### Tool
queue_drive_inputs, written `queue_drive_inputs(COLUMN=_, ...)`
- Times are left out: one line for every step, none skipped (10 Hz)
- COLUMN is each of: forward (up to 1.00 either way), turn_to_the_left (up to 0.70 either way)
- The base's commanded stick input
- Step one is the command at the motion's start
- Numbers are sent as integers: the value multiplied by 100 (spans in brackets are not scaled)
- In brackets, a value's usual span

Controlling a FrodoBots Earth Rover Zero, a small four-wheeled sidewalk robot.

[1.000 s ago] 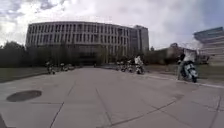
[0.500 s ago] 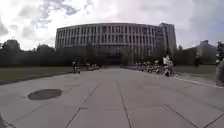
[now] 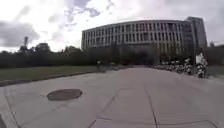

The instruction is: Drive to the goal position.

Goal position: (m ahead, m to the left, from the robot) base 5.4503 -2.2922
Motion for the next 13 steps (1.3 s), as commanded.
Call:
queue_drive_inputs(forward=70, turn_to_the_left=-4)
queue_drive_inputs(forward=70, turn_to_the_left=-19)
queue_drive_inputs(forward=70, turn_to_the_left=-34)
queue_drive_inputs(forward=70, turn_to_the_left=-35)
queue_drive_inputs(forward=70, turn_to_the_left=-35)
queue_drive_inputs(forward=70, turn_to_the_left=-35)
queue_drive_inputs(forward=70, turn_to_the_left=-35)
queue_drive_inputs(forward=70, turn_to_the_left=-35)
queue_drive_inputs(forward=70, turn_to_the_left=-35)
queue_drive_inputs(forward=70, turn_to_the_left=-25)
queue_drive_inputs(forward=70, turn_to_the_left=-2)
queue_drive_inputs(forward=70, turn_to_the_left=0)
queue_drive_inputs(forward=70, turn_to_the_left=0)
